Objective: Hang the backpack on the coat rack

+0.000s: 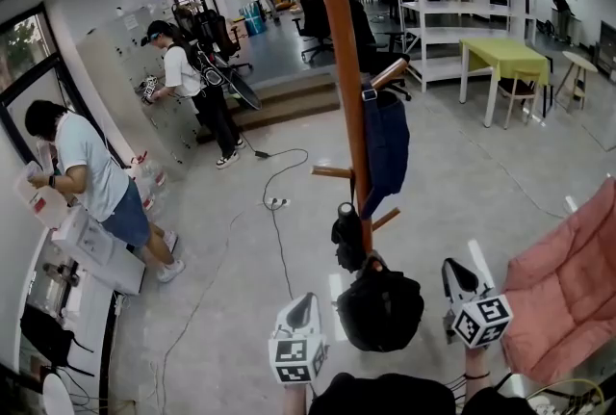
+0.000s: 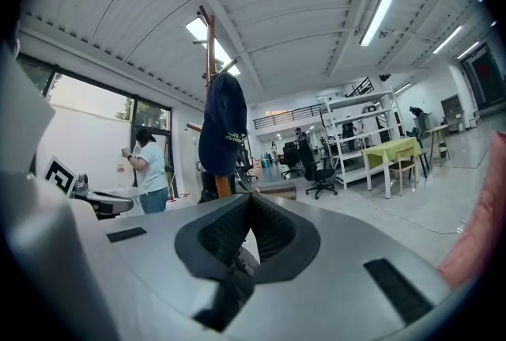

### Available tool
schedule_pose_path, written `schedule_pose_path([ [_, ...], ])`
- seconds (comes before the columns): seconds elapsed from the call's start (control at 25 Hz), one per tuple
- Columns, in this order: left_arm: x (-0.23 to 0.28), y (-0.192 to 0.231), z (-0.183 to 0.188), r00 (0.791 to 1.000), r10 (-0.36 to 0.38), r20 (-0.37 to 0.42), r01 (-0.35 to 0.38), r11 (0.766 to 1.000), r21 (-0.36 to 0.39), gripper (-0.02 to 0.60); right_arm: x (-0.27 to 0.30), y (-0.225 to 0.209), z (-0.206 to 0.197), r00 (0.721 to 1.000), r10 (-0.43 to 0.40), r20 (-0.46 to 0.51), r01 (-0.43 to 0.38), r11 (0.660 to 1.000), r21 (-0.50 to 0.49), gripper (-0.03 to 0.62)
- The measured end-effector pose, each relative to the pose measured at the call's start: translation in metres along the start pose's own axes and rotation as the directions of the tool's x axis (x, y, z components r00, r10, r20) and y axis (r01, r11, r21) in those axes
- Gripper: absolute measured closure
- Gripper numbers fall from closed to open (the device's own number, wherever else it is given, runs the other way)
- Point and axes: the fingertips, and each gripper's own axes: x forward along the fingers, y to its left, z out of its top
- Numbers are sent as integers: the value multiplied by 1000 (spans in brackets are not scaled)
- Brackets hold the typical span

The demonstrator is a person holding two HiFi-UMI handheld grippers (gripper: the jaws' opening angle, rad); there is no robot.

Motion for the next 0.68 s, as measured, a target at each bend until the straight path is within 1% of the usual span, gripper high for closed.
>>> schedule_pose_path([
  [0.44,-6,-8,2,1000,3,-2,-3,1000,2,566,-10,-3,0,1000,6,-3,-6,1000,1,582],
  [0.68,0,-12,5,1000,3,6,-3,1000,11,566,-7,-7,-1,1000,10,0,-10,1000,-7,582],
])
